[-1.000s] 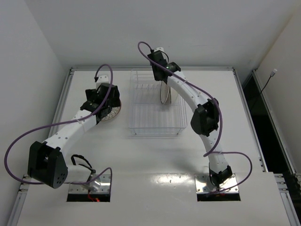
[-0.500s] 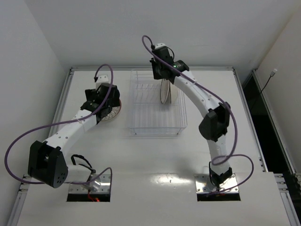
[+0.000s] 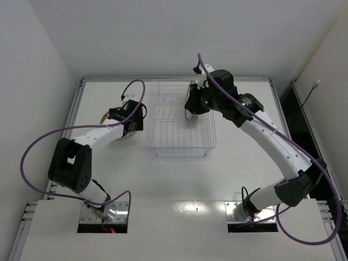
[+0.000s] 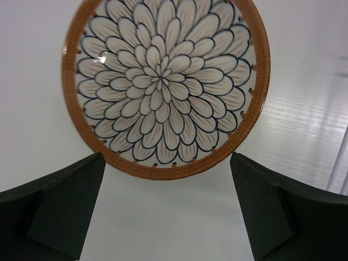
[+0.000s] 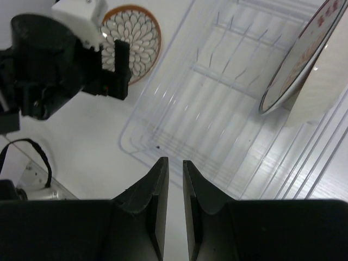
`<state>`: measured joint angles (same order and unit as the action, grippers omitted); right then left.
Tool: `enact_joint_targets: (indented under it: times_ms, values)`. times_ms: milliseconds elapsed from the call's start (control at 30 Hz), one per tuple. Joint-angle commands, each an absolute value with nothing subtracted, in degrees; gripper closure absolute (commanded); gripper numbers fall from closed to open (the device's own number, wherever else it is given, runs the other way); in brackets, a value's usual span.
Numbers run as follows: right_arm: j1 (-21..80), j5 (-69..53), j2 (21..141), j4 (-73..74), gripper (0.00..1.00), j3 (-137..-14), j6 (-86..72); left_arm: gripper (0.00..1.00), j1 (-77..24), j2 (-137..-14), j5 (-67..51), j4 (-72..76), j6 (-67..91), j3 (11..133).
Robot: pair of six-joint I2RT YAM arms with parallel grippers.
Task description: Load the plates into the dish rack
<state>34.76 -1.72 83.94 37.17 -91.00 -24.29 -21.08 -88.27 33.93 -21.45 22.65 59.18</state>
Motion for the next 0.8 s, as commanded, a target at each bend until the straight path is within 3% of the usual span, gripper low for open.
enact_joint_targets:
  times_ms: [0, 667, 767]
  values:
    - [35.42, -5.62, 81.66, 35.60, 0.86, -87.81, -25.58, 0.00, -21.53, -91.66, 30.07, -22.50, 20.22, 62.57]
    - [35.42, -8.53, 79.80, 36.12, 0.86, -89.21, -25.58, 0.00, -19.78, -104.05, 25.14, -23.55, 18.02, 65.91]
    - [35.42, -9.05, 79.80, 36.65, 0.86, -89.82, -25.58, 0.09, -19.25, -105.38, 24.52, -24.08, 17.50, 66.44]
